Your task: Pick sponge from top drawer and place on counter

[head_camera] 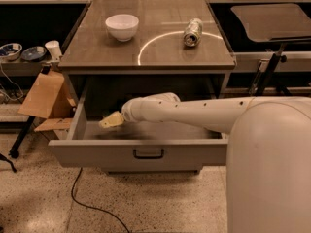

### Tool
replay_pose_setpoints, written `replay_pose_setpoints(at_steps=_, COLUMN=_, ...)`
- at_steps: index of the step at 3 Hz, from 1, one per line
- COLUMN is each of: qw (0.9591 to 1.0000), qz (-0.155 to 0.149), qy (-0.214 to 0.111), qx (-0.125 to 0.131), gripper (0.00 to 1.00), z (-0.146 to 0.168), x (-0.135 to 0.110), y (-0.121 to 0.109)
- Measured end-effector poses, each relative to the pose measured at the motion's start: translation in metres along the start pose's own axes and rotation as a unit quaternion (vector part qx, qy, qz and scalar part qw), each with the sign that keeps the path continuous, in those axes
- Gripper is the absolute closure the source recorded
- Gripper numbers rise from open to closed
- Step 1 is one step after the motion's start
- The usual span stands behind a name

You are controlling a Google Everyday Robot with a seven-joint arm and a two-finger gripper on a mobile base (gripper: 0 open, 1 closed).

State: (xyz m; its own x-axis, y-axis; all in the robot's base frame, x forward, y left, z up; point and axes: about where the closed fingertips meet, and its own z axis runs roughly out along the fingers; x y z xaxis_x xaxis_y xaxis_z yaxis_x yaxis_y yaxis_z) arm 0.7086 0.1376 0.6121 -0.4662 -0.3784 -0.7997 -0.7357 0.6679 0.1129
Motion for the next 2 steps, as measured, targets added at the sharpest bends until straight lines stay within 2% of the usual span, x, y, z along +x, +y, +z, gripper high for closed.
replay_pose_setpoints(at_steps=2, qw=0.9991, qz=-0.032, qy=-0.008, qx=-0.027, gripper=0.0, z=0.0208, x=-0.0092, y=0.0054)
